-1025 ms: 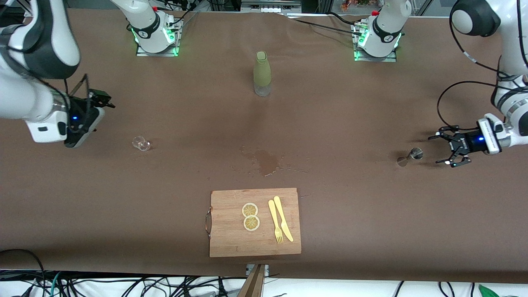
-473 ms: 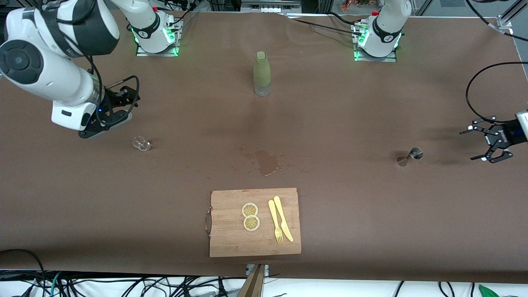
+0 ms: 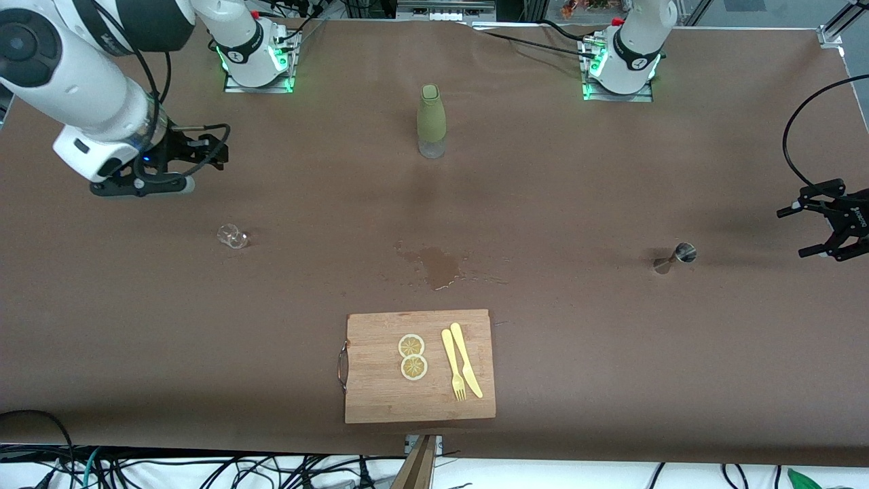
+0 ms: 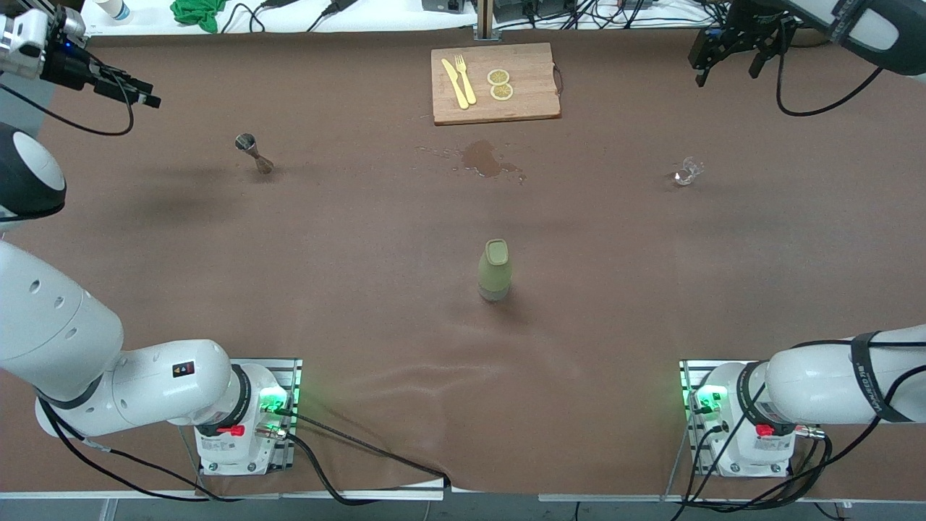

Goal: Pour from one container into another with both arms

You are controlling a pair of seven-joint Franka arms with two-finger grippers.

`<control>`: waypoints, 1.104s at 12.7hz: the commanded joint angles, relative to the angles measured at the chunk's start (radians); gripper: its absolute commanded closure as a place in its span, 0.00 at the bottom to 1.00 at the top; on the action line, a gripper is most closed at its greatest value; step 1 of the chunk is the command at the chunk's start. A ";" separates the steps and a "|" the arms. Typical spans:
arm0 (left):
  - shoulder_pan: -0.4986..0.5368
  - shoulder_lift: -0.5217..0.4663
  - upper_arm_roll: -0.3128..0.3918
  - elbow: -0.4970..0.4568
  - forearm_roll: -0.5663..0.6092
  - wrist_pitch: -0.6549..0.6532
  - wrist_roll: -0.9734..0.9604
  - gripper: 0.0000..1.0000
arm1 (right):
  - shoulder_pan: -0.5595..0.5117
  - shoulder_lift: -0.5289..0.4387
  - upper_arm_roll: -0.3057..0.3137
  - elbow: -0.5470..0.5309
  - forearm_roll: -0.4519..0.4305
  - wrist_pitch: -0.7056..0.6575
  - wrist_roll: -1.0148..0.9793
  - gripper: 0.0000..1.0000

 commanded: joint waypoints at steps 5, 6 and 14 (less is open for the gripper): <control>-0.042 -0.218 -0.227 -0.029 0.367 0.088 -0.769 0.00 | -0.031 -0.066 -0.171 0.062 0.052 -0.053 0.013 0.00; -0.054 -0.255 -0.275 -0.032 0.440 0.086 -0.919 0.00 | -0.031 -0.063 -0.202 0.076 0.071 -0.052 0.012 0.00; -0.051 -0.452 -0.413 -0.142 0.726 0.034 -1.224 0.00 | -0.028 -0.011 -0.271 0.130 0.076 0.031 -0.112 0.00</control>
